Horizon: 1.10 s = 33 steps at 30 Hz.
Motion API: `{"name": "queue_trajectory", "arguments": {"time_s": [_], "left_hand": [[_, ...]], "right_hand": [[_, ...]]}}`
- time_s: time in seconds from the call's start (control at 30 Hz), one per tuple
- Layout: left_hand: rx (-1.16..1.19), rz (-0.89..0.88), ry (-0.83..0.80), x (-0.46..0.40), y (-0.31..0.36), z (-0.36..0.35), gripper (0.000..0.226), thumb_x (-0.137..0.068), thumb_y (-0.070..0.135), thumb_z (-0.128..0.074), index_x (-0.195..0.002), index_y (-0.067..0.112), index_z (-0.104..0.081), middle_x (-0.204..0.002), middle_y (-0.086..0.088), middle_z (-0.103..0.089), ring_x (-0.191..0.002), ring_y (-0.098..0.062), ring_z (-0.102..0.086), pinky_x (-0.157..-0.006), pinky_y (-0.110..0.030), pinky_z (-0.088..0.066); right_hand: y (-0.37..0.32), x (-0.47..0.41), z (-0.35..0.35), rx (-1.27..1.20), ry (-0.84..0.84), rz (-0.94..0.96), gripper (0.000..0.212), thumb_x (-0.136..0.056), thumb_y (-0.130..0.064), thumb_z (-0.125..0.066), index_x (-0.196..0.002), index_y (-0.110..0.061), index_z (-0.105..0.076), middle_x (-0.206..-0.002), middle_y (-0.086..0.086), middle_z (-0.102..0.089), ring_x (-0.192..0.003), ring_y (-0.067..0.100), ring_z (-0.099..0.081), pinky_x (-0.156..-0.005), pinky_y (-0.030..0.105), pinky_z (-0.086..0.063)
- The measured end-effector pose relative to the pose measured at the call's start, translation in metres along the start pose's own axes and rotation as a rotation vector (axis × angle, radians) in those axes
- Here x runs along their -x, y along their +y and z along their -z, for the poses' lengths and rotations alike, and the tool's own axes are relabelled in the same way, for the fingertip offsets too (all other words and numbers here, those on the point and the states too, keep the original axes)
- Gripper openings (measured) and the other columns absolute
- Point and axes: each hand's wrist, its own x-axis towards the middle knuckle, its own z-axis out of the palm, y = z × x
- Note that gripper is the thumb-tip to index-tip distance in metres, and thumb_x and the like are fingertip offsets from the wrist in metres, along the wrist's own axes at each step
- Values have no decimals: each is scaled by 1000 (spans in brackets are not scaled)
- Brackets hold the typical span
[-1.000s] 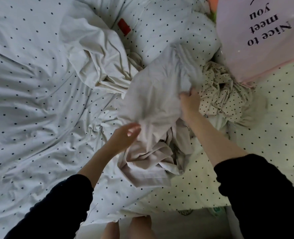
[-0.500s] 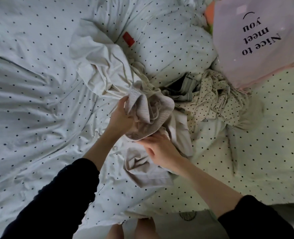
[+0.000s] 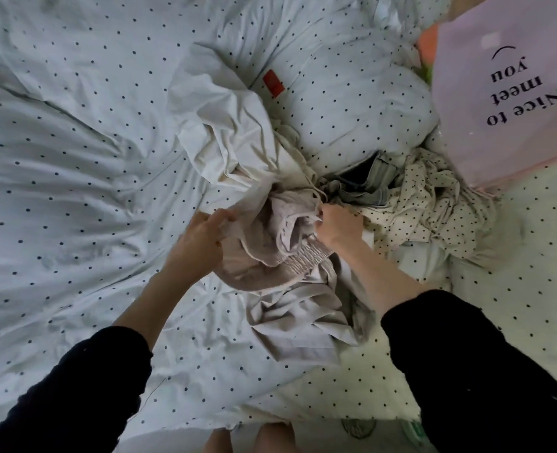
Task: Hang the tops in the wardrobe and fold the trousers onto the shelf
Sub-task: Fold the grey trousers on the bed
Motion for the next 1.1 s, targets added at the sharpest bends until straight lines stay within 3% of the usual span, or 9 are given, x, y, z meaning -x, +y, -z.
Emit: {"name": "queue_trajectory", "arguments": {"time_s": [0.2,0.4,0.5,0.57,0.63,0.73,0.87,1.0,1.1], "left_hand": [[-20,63,154,9,-20,25,29,-83,3,-48,-109,10,-57,-96,-18,-56,-82,-38,-57,-71,-45,-49],[49,11,363,1,20,119,35,-82,-3,-48,-112,5,-65,-117,-18,-59,-100,-39,-59,-85,-42,-47],[255,54,387,-6,51,187,36,-82,-4,-46,-108,8,-67,-97,-17,-67,-81,-36,-62,-65,-30,-52],[544,94,388,-9,69,231,28,-84,0,-45,-97,8,-68,-83,-13,-65,-67,-28,-59,-47,-23,-50],[789,87,404,-10,89,274,24,-89,3,-44,-84,13,-65,-79,-9,-63,-70,-21,-59,-49,-22,-51],[1028,-49,426,0,124,337,31,-91,-2,-38,-78,16,-60,-77,-7,-59,-68,-15,-58,-53,-17,-54],[1126,-265,499,22,159,407,34,-89,-9,-33,-79,10,-60,-80,-9,-58,-70,-16,-59,-56,-16,-54],[1121,-460,520,46,173,452,15,-91,0,-48,-96,4,-61,-91,-10,-63,-84,-18,-63,-70,-18,-55],[877,-517,503,60,170,452,27,-86,9,-64,-113,10,-59,-102,-6,-65,-96,-15,-61,-84,-20,-50]], "right_hand": [[14,22,27,-261,81,-272,36,-90,-21,-59,-119,-3,-45,-107,10,-58,-91,28,-56,-79,36,-43],[13,19,127,-700,271,-349,40,-89,-5,-46,-129,-2,-46,-127,18,-53,-111,37,-56,-91,42,-50],[-4,23,203,-915,391,-339,38,-90,-8,-50,-127,-4,-51,-123,9,-57,-89,31,-63,-79,29,-57],[-20,40,256,-1101,464,-309,36,-94,-2,-47,-130,-6,-49,-114,5,-56,-68,21,-56,-76,25,-57],[-33,58,308,-1375,496,-244,39,-94,5,-45,-131,-6,-47,-110,8,-50,-80,24,-55,-83,37,-55],[-49,87,379,-1382,593,-71,35,-90,3,-53,-123,-5,-55,-115,9,-59,-95,27,-61,-72,32,-58],[-71,135,459,-1426,784,96,27,-92,0,-50,-115,-7,-64,-103,8,-61,-85,26,-64,-48,20,-55],[-84,168,504,-1670,711,266,27,-94,2,-47,-118,-5,-57,-98,7,-57,-79,20,-61,-60,25,-57],[-86,177,508,-1759,577,330,22,-96,1,-43,-112,-12,-51,-100,6,-56,-89,24,-61,-66,31,-59]]}}
